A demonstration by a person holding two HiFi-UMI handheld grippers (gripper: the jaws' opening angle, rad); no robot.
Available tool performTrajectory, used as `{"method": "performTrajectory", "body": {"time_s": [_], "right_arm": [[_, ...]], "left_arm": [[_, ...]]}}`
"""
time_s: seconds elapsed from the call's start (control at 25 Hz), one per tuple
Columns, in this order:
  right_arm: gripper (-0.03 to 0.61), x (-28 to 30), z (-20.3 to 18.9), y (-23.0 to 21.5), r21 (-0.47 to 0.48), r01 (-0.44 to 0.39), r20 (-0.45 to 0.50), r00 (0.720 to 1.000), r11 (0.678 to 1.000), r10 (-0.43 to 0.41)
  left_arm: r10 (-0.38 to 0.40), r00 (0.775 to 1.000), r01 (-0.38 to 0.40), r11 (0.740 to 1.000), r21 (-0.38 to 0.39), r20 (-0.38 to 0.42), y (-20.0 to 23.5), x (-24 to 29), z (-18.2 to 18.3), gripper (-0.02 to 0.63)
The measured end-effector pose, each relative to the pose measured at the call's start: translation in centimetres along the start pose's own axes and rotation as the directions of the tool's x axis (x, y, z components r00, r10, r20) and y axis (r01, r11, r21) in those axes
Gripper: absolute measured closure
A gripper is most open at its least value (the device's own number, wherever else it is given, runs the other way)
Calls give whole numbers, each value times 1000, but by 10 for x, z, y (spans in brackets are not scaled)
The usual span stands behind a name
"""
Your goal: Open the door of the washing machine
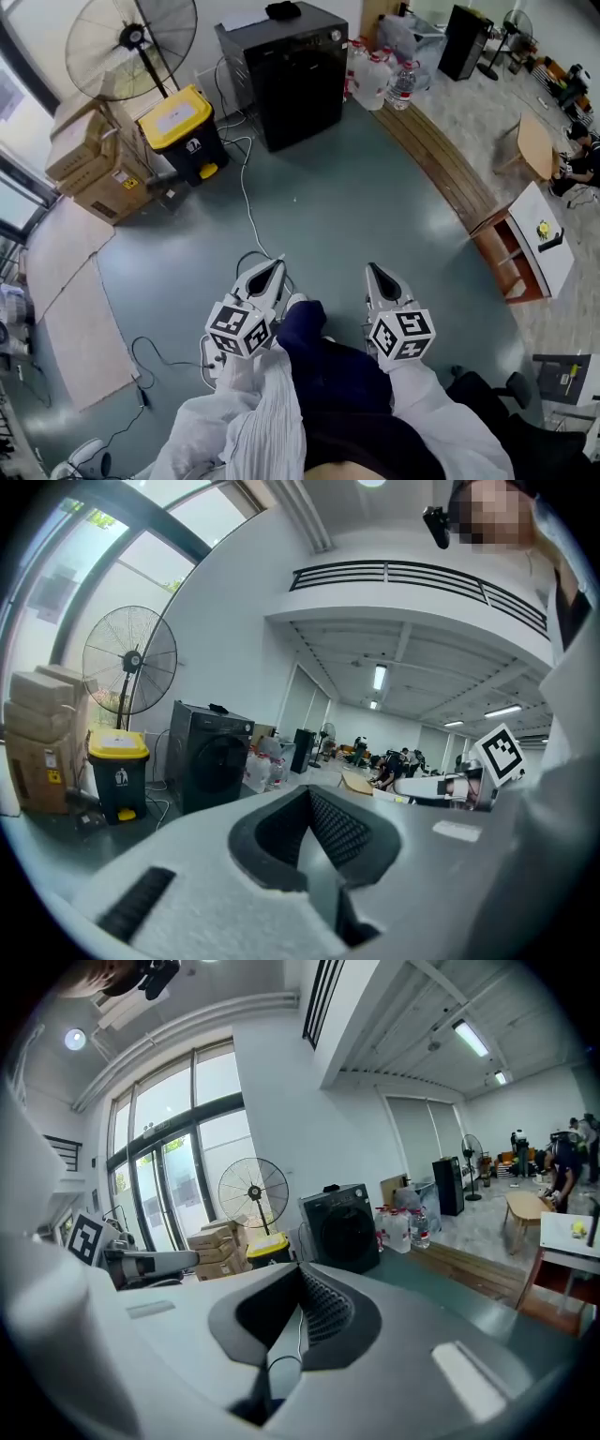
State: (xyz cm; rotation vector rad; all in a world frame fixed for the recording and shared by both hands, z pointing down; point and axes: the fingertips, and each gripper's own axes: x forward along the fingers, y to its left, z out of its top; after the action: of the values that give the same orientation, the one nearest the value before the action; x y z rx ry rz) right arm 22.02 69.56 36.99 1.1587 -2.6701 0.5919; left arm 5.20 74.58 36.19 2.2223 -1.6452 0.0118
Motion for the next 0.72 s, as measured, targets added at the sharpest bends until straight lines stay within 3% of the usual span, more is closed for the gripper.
{"method": "performTrajectory", "body": {"time_s": [0.24,0.32,0.48,0.72], "right_arm": [[571,14,-5,11,-1,-34,-37,999,999,34],[571,27,-4,11,-1,-44,-47,998,999,44],[571,62,4,-4,15,-42,-57,997,999,42],[571,149,55,-20,-1,-33,-37,999,999,33]], "left_arm": [[5,1000,-5,1000,-16,3,6,2,1,605],[-6,1000,6,1000,-8,-13,13,14,2,470],[-9,999,9,1000,-1,-35,37,49,7,457],[-24,999,24,1000,-19,-33,100,103,46,383]]}}
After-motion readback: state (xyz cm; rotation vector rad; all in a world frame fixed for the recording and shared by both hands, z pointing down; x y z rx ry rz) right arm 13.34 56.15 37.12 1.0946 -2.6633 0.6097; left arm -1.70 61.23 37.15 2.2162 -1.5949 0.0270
